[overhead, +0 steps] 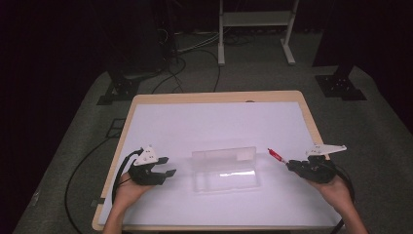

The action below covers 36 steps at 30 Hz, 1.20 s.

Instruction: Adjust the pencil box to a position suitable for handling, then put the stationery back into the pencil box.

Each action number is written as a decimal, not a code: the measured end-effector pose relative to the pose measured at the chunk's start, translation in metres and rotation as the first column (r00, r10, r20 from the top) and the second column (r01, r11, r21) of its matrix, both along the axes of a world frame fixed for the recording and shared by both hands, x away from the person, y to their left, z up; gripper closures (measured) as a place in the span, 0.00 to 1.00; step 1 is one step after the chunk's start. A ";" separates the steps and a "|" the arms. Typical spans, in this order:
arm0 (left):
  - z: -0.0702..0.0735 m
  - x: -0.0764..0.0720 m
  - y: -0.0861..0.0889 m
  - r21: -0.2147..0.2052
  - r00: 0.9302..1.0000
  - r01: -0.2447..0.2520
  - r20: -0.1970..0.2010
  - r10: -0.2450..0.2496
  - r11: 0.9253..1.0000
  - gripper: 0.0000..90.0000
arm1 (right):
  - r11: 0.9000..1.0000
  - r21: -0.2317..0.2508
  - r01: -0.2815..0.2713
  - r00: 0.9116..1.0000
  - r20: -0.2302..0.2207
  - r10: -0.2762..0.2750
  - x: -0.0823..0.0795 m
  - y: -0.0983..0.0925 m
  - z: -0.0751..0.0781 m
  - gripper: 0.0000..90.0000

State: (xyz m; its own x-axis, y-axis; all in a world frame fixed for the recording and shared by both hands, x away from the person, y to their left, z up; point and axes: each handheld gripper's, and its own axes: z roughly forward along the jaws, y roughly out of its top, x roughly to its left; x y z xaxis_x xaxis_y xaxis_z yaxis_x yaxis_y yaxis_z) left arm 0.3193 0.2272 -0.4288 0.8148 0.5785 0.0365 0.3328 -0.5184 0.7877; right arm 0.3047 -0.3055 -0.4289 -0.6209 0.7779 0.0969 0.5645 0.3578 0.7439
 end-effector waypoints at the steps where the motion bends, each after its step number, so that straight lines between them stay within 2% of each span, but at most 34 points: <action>1: 0.000 0.000 0.001 0.001 1.000 -0.002 -0.004 0.002 1.000 0.46 | 1.000 0.000 -0.006 1.000 0.007 0.006 0.000 0.000 0.001 0.87; 10: -0.004 0.003 0.006 -0.014 0.999 -0.037 -0.015 0.037 0.999 0.35 | 0.999 0.017 -0.041 0.999 0.025 0.041 -0.004 0.007 0.017 0.87; 20: -0.004 0.003 0.009 -0.009 0.998 -0.064 -0.005 0.064 0.998 0.26 | 0.996 -0.006 -0.091 0.994 0.056 0.091 -0.008 0.018 0.038 0.87; 28: -0.005 0.001 0.011 -0.005 0.997 -0.078 -0.001 0.078 0.997 0.22 | 0.989 0.010 -0.150 0.986 0.082 0.148 -0.011 0.033 0.055 0.87; 36: -0.006 0.001 0.014 -0.009 0.996 -0.085 0.001 0.085 0.996 0.21 | 0.976 0.004 -0.216 0.973 0.083 0.215 -0.009 0.053 0.060 0.87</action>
